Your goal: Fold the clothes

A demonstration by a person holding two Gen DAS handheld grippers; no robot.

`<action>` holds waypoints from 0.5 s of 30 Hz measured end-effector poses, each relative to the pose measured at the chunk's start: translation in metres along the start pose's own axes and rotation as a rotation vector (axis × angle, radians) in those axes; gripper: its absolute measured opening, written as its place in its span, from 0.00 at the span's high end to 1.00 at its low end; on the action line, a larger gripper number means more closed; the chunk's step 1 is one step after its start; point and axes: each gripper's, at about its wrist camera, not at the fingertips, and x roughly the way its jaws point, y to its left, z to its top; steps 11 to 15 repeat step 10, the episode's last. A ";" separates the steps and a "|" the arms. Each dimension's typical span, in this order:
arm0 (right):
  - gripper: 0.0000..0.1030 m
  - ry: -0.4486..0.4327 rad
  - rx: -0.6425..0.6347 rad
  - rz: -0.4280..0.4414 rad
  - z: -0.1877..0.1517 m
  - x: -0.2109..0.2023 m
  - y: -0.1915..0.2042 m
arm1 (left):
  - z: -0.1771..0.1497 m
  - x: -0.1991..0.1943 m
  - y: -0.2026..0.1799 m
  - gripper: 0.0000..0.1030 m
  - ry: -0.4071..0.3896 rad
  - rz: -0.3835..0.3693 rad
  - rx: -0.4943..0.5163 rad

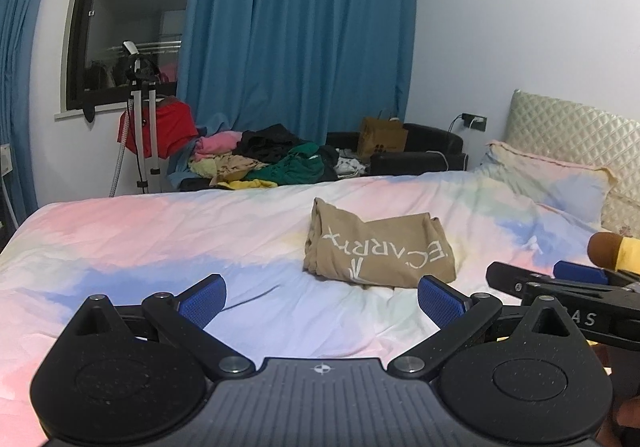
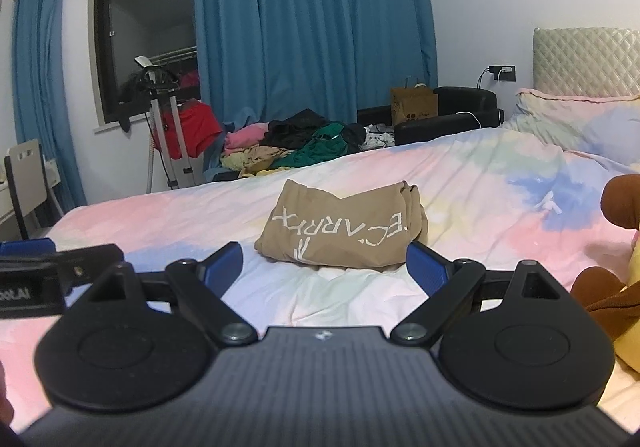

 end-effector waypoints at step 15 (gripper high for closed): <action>0.12 -0.010 -0.009 -0.007 0.001 -0.004 0.002 | 0.002 -0.005 0.001 0.00 -0.013 0.017 -0.005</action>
